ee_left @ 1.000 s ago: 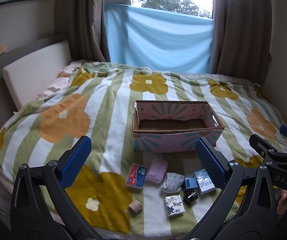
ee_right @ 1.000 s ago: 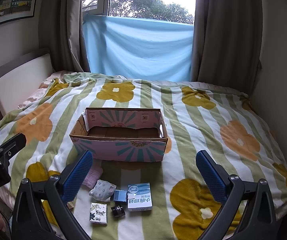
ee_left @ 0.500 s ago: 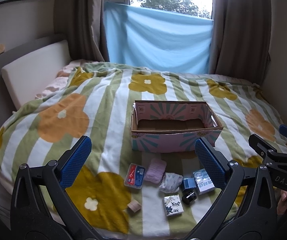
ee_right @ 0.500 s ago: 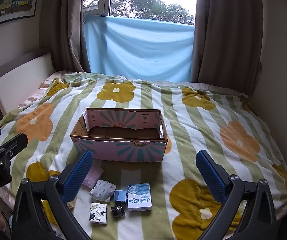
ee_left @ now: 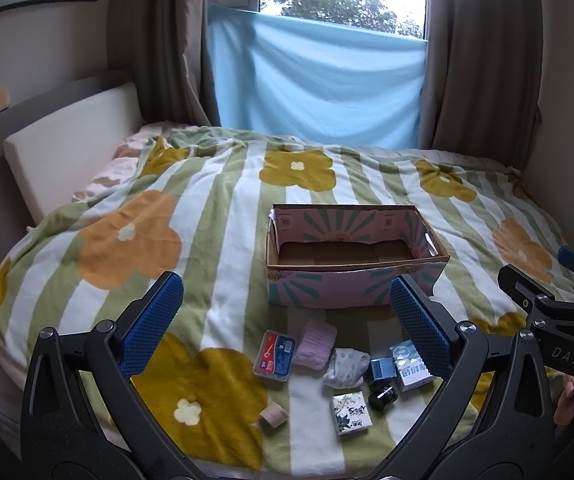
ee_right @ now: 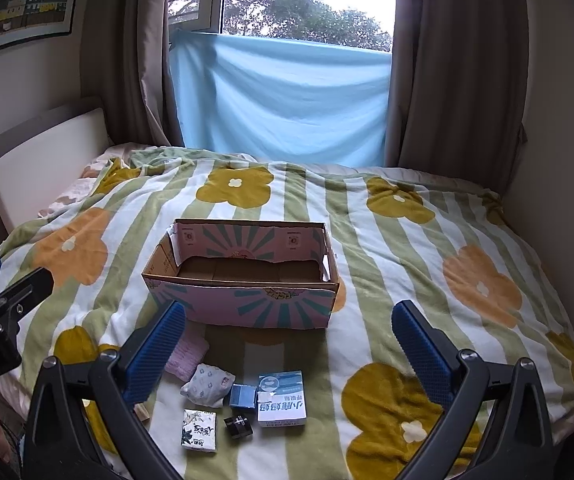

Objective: Organize objects

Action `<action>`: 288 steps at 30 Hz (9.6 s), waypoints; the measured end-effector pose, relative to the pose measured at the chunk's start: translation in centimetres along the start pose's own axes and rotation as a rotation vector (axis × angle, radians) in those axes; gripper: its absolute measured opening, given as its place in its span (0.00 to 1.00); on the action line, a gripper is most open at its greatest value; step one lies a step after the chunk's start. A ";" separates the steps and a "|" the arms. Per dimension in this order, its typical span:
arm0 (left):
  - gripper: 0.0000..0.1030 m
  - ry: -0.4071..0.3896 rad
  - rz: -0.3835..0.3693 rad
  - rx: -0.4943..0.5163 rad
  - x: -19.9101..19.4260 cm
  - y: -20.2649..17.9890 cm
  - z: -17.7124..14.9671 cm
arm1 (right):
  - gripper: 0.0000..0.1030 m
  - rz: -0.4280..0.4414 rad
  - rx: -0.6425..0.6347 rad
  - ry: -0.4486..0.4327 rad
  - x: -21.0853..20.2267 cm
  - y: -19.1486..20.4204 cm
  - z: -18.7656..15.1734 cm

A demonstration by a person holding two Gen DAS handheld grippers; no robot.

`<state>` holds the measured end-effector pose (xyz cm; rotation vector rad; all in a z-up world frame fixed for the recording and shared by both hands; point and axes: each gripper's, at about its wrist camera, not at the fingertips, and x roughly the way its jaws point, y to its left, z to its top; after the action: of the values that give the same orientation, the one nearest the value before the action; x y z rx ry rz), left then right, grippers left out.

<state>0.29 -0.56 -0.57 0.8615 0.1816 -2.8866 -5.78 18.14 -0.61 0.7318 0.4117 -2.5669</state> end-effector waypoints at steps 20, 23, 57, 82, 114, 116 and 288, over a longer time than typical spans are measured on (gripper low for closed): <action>1.00 0.358 0.005 0.032 12.3 3.0 -8.0 | 0.99 0.000 -0.005 0.208 9.2 -3.4 -5.6; 1.00 0.429 0.003 0.039 15.2 3.1 -10.3 | 0.99 0.003 -0.021 0.260 11.5 -3.5 -7.4; 0.49 0.581 -0.028 0.106 25.5 2.2 -15.7 | 0.64 0.096 -0.210 0.563 21.0 0.8 -16.5; 0.49 0.436 -0.081 0.037 18.5 2.8 -11.0 | 0.62 0.138 -0.044 0.444 15.6 -2.1 -11.8; 0.49 0.426 -0.211 0.160 30.9 0.2 6.4 | 0.62 0.301 -0.104 0.332 25.4 0.2 8.3; 0.49 0.452 -0.215 0.152 32.7 0.1 6.3 | 0.62 0.314 -0.093 0.354 27.2 0.2 8.4; 0.19 0.510 -0.169 0.034 14.3 4.1 -15.8 | 0.35 0.392 -0.233 0.402 16.5 4.1 -9.7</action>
<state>-2.45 -3.47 -21.86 1.6484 0.2617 -2.7555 -12.33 13.04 -18.33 1.1175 0.6120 -1.9675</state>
